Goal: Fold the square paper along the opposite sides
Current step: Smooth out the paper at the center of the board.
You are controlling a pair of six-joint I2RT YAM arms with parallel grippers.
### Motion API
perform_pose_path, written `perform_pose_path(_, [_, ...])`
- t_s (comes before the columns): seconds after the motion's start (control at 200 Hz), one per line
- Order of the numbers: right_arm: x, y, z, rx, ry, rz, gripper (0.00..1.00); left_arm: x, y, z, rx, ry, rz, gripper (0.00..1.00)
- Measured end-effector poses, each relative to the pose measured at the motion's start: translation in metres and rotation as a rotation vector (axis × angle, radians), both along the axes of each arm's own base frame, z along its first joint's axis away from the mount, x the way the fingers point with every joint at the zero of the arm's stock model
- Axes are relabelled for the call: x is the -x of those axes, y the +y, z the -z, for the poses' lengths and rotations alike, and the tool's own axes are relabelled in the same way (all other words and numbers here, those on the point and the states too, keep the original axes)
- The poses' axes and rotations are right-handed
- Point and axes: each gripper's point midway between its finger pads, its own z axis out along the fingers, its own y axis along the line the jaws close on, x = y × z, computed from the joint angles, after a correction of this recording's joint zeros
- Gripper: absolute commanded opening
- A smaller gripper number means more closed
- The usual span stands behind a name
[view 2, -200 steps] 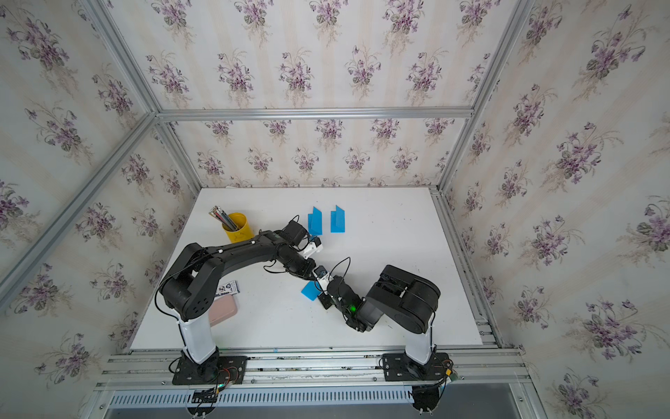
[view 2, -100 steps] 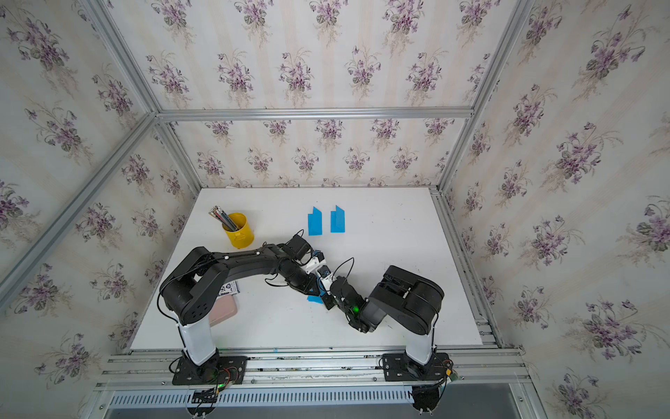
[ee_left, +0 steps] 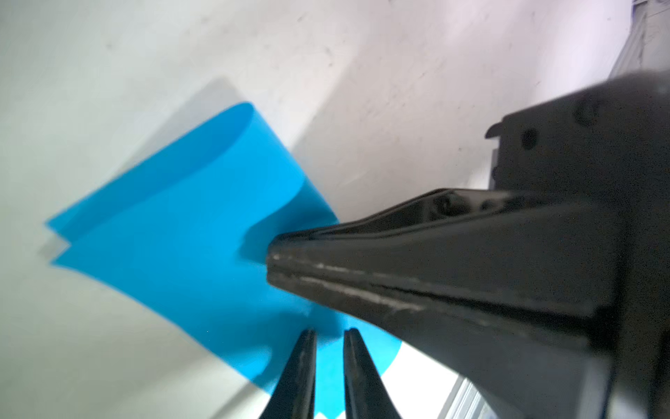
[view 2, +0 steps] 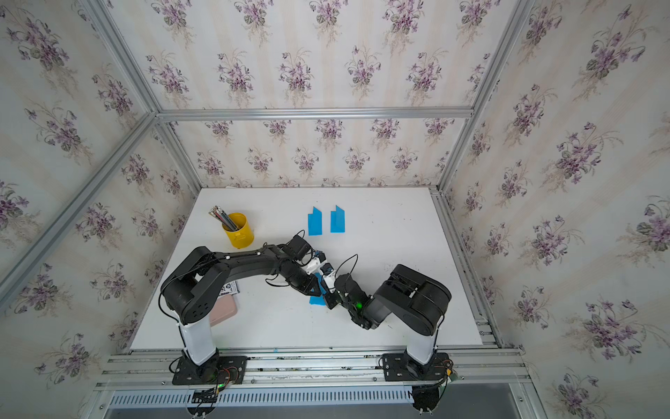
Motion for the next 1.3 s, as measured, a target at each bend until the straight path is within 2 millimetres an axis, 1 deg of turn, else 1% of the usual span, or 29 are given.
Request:
perform_pose_path(0.19, [-0.003,-0.003,-0.001,-0.045,0.041,0.012,0.00,0.009,-0.006,0.006,0.066,0.043,-0.002,0.20])
perform_pose_path(0.255, [-0.005,-0.007,0.000,-0.056,0.052,0.023,0.00,0.011,-0.007,0.008,0.080,0.052,-0.006,0.19])
perform_pose_path(0.395, [-0.018,-0.020,0.000,-0.102,0.081,0.085,0.00,0.015,-0.008,0.009,0.115,0.060,-0.007,0.20])
perform_pose_path(0.544, [-0.034,-0.025,0.000,-0.142,0.095,0.127,0.00,0.018,-0.010,0.009,0.152,0.067,-0.005,0.20])
perform_pose_path(0.714, [-0.042,-0.028,0.000,-0.168,0.113,0.145,0.00,0.019,-0.010,0.009,0.178,0.077,-0.011,0.20])
perform_pose_path(0.794, [-0.045,-0.032,-0.001,-0.172,0.115,0.158,0.00,0.019,-0.009,0.009,0.185,0.087,-0.015,0.22])
perform_pose_path(0.859, [-0.045,-0.033,-0.006,-0.173,0.109,0.155,0.00,0.017,-0.008,0.008,0.190,0.093,-0.024,0.23])
perform_pose_path(0.934, [-0.046,-0.030,-0.027,-0.191,0.063,0.127,0.00,0.014,-0.004,0.008,0.185,0.114,-0.047,0.23])
perform_pose_path(0.999, [-0.044,-0.029,-0.047,-0.220,0.012,0.102,0.00,0.011,0.002,0.008,0.170,0.141,-0.073,0.23])
perform_pose_path(1.054, [-0.037,-0.028,-0.053,-0.233,-0.004,0.079,0.00,0.008,0.007,0.008,0.157,0.158,-0.092,0.23])
perform_pose_path(1.134, [-0.024,-0.024,-0.049,-0.225,0.006,0.048,0.00,0.005,0.015,0.008,0.142,0.181,-0.119,0.23])
perform_pose_path(1.299, [0.000,-0.006,-0.039,-0.194,0.023,-0.040,0.00,0.001,0.027,0.008,0.119,0.216,-0.161,0.24])
